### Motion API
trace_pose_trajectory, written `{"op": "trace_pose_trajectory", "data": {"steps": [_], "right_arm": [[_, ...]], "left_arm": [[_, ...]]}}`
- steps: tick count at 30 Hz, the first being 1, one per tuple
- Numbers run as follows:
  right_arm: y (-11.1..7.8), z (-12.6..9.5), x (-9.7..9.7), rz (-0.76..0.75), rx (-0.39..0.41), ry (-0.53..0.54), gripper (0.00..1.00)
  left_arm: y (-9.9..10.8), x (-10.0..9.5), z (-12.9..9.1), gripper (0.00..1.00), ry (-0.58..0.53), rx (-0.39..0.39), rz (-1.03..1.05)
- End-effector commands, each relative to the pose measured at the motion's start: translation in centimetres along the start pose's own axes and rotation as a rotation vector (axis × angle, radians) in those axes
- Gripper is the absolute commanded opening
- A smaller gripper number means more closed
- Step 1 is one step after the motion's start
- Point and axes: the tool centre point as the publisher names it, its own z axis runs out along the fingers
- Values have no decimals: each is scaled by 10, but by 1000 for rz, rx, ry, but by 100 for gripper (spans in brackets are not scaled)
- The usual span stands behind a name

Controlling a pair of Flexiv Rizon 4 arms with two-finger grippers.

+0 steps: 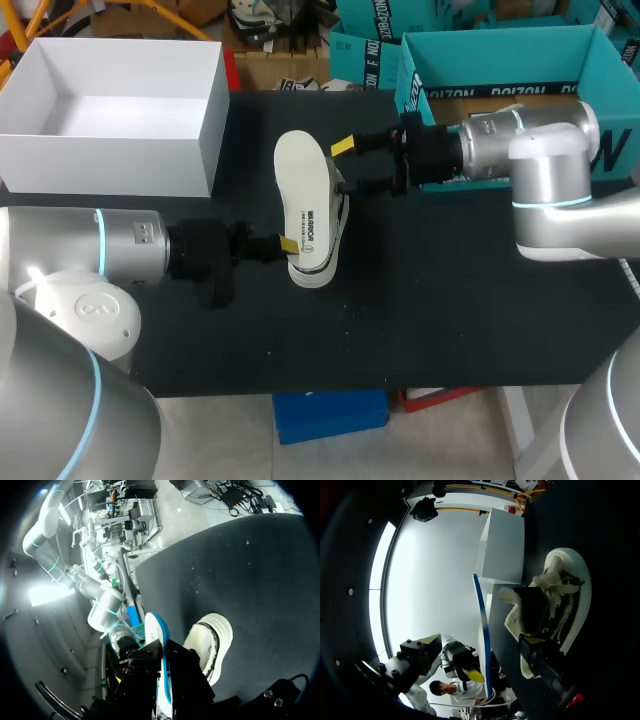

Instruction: Take the shoe out of the shoebox, open the shoe tongue, remove and reinsert the insole, then place the shoe into the shoebox

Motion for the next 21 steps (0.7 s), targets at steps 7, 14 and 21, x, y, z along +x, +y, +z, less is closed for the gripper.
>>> {"op": "trace_pose_trajectory", "data": {"steps": [7,14,21], "right_arm": [[-11,15,5,-21,12,0,100],[-18,27,4,-26,30,6,100],[-20,34,3,-25,41,11,100]], "left_arm": [[0,-1,1,0,5,-2,1],[0,-1,1,0,5,-2,1],[0,-1,1,0,5,-2,1]]}}
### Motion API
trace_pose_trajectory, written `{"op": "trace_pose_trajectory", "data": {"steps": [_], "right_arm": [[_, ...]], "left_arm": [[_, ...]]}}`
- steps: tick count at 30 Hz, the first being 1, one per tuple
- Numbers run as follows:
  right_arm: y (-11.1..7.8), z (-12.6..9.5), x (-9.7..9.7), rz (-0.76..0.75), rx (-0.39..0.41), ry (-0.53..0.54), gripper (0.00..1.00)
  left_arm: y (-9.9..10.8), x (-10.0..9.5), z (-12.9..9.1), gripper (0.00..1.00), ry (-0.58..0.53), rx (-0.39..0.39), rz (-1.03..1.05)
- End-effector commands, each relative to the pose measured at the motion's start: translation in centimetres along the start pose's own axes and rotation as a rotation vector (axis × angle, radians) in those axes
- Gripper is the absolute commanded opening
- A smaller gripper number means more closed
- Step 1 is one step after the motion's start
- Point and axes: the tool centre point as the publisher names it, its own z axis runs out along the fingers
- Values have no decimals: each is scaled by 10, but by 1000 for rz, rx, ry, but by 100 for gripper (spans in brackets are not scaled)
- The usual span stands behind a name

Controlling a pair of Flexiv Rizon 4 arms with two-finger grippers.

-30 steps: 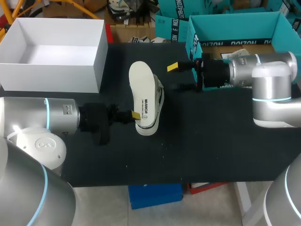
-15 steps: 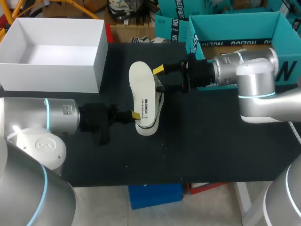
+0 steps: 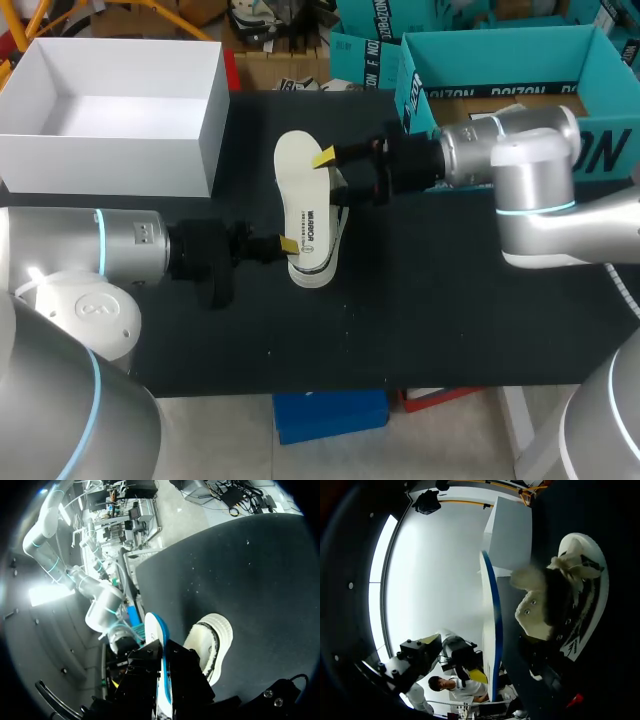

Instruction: Take the shoe out of the shoebox, open the shoe tongue, remove and reinsert the insole, then place the shoe into the shoebox

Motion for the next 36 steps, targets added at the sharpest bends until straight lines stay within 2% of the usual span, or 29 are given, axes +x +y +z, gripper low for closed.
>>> {"op": "trace_pose_trajectory", "data": {"steps": [1,2,3,4,7,10,13,15,16,36], "right_arm": [[2,5,-3,2,3,0,100],[2,5,-3,3,4,-1,95],[3,6,-3,3,5,-1,59],[3,6,-3,4,5,-2,49],[5,7,-4,7,7,-3,35],[6,7,-5,9,10,-3,35],[8,7,-6,11,12,-3,30],[8,7,-6,12,12,-2,6],[8,7,-6,13,13,-2,0],[7,7,-9,21,21,-7,0]], "left_arm": [[0,-1,1,0,5,-1,1],[0,-1,1,0,5,-1,1],[0,-1,1,0,5,-1,1],[0,-1,1,0,5,-1,1],[0,-1,1,0,5,-1,1],[0,-1,1,0,5,-1,1],[0,-1,1,0,5,-1,1],[0,-1,1,0,5,-1,1],[0,-1,1,0,5,-1,1],[2,-3,-2,0,30,-14,2]]}}
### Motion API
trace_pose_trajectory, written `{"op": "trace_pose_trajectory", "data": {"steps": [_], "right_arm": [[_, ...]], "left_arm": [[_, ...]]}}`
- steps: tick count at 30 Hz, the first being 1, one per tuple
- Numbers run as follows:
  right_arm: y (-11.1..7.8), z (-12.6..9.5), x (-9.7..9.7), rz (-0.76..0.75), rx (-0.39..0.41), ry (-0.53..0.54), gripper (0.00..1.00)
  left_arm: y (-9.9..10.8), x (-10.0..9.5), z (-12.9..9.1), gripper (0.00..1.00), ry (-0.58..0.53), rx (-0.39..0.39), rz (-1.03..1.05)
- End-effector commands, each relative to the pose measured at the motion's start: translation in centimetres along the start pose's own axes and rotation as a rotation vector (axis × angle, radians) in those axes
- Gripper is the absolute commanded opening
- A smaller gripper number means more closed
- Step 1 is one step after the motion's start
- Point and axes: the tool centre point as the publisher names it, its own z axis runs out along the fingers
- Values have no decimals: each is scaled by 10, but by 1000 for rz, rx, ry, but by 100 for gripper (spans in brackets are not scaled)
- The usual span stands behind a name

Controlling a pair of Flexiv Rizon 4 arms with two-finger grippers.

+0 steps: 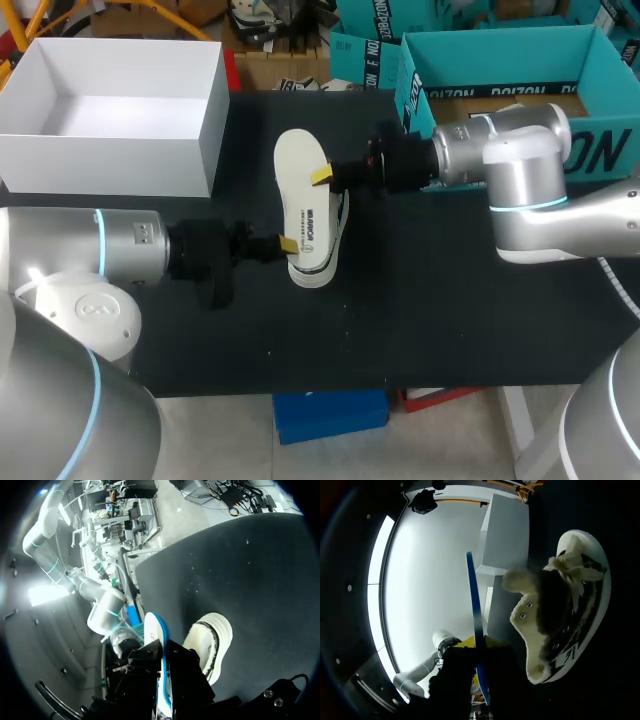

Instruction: Take the shoe out of the shoebox, open the shoe tongue, remove and reinsert the insole, then place the shoe into the shoebox

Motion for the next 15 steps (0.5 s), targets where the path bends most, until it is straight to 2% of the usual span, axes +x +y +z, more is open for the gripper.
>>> {"op": "trace_pose_trajectory", "data": {"steps": [1,2,7,15], "right_arm": [[1,1,-1,1,3,0,0],[1,1,-1,1,3,0,0],[1,1,-1,1,3,0,0],[1,1,-1,1,3,0,0]], "left_arm": [[1,-3,-2,49,35,-12,-16],[1,-3,-3,100,28,-11,-12],[4,-6,-16,100,126,-28,-22],[11,-10,-52,100,411,-14,-78]]}}
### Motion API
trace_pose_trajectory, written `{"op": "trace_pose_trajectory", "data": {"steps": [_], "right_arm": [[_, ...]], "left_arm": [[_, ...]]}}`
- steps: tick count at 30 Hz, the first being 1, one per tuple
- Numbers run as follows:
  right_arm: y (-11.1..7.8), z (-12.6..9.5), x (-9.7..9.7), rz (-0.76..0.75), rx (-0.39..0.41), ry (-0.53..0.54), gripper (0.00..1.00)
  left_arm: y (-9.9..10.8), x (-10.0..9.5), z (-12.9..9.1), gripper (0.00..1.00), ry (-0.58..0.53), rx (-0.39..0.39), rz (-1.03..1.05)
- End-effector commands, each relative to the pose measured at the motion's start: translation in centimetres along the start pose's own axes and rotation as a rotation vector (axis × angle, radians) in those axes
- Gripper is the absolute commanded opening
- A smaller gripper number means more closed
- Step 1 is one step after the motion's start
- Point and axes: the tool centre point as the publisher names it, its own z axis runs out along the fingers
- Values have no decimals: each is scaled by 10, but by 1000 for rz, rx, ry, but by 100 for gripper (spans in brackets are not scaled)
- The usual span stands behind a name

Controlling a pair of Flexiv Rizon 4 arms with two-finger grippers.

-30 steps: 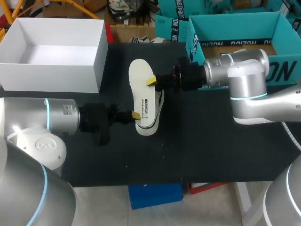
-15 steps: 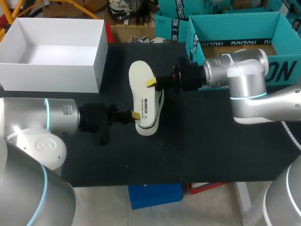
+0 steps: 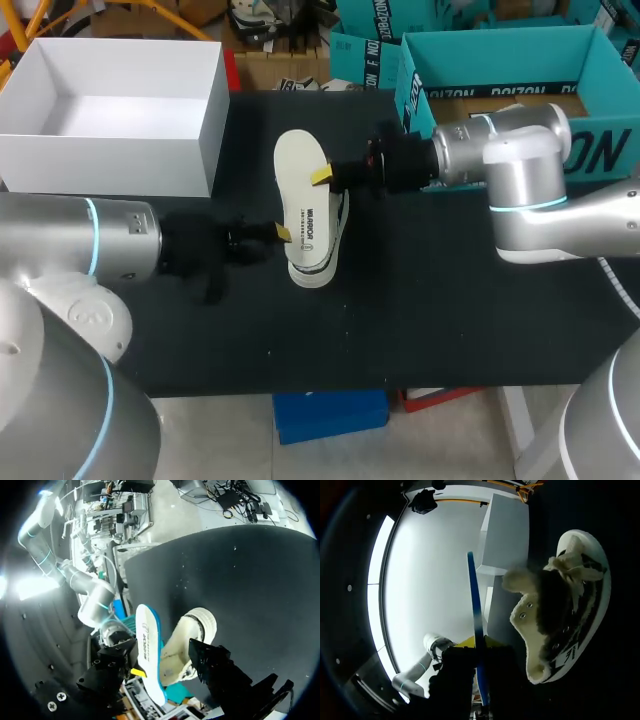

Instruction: Take the shoe out of the shoebox, open the shoe tongue, remove and reinsert the insole, then place the shoe into the shoebox

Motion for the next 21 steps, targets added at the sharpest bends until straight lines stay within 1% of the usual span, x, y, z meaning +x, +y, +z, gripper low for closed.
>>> {"op": "trace_pose_trajectory", "data": {"steps": [1,3,7,9,10,12,17,21], "right_arm": [[1,1,-1,1,2,0,0],[1,1,-1,1,2,0,0],[1,1,-1,1,2,0,0],[1,1,-1,1,2,0,0],[1,1,-1,1,2,0,0],[1,1,-1,1,2,0,0],[1,1,-1,1,2,0,0],[1,1,-1,1,2,0,0]], "left_arm": [[6,-9,-32,100,267,22,-19],[8,-11,-40,100,344,26,-11],[13,-19,-52,100,447,45,10],[16,-23,-55,100,499,38,22],[18,-25,-56,100,516,40,33],[22,-31,-58,100,548,21,58],[34,-49,-61,100,576,0,93],[44,-63,-61,100,625,-45,134]]}}
